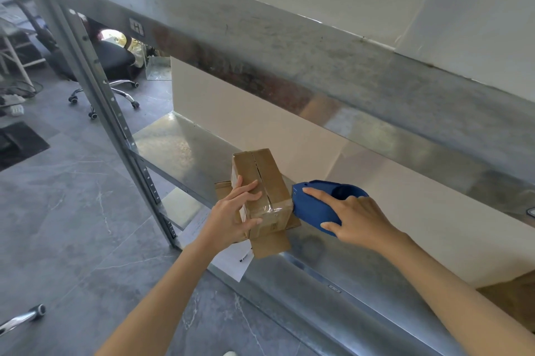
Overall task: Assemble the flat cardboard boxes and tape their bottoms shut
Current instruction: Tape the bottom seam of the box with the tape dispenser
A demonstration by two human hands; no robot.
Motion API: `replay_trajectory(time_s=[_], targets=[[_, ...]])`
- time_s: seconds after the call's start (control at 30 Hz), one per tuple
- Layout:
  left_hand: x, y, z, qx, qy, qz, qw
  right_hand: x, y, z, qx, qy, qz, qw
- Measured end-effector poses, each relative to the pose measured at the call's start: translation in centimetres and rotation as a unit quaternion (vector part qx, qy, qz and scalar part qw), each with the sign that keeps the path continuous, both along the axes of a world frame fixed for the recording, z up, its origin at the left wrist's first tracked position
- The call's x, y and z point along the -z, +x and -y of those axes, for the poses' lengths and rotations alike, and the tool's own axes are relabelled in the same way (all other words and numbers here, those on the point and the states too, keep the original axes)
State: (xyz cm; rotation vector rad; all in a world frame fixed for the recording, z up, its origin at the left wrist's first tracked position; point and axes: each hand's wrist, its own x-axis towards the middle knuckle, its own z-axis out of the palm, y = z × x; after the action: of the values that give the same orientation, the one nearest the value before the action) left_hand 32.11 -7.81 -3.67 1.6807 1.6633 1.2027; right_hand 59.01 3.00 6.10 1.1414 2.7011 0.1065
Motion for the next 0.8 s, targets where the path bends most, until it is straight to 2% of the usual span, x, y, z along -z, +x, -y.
replay_trajectory(time_s=[0.2, 0.43, 0.6, 0.8], targets=[[0.0, -0.1, 0.0, -0.004, 0.003, -0.008, 1.0, 2.9, -2.4, 0.2, 0.03, 0.01, -0.034, 0.999], [0.2, -0.2, -0.2, -0.012, 0.002, 0.008, 1.0, 6.9, 0.5, 0.2, 0.114, -0.034, -0.095, 0.988], [0.1, -0.1, -0.2, -0.014, -0.002, 0.029, 0.999, 9.5, 3.2, 0.2, 0.193, -0.077, -0.178, 0.962], [-0.1, 0.0, -0.2, -0.017, 0.002, 0.017, 1.0, 10.5, 3.7, -0.3, 0.204, -0.111, -0.248, 0.941]])
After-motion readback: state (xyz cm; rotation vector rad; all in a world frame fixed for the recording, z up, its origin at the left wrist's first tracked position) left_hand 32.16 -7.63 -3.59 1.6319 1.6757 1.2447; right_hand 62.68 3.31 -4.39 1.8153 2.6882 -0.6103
